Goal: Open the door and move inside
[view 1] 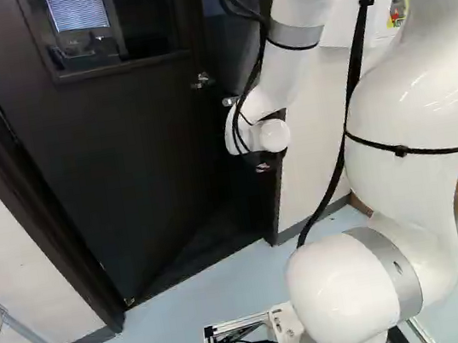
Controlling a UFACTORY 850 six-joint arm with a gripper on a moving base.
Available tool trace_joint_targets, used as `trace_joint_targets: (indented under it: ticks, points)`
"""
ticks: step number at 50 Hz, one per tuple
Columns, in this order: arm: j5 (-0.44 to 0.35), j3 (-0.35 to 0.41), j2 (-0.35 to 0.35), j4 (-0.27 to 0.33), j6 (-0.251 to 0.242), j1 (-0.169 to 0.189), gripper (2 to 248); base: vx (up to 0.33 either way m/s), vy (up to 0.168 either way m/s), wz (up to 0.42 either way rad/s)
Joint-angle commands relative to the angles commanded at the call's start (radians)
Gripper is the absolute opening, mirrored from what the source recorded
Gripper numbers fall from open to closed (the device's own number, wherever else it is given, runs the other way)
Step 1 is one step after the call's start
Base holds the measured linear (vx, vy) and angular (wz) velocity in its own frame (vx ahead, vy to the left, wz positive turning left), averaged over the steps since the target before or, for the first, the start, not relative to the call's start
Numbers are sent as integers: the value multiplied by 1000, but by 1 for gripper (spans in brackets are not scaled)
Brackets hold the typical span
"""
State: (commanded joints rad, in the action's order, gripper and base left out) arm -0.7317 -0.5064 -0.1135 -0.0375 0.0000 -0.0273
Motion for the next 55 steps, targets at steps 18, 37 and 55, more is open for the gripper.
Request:
trace_joint_targets:
  ticks: [18,37,55]
  points:
    - [0,94,88,-2,0,28,247,0,0,0]
    - [0,186,180,-2,0,40,247,0,0,0]
    - [0,199,193,-2,0,41,247,0,0,0]
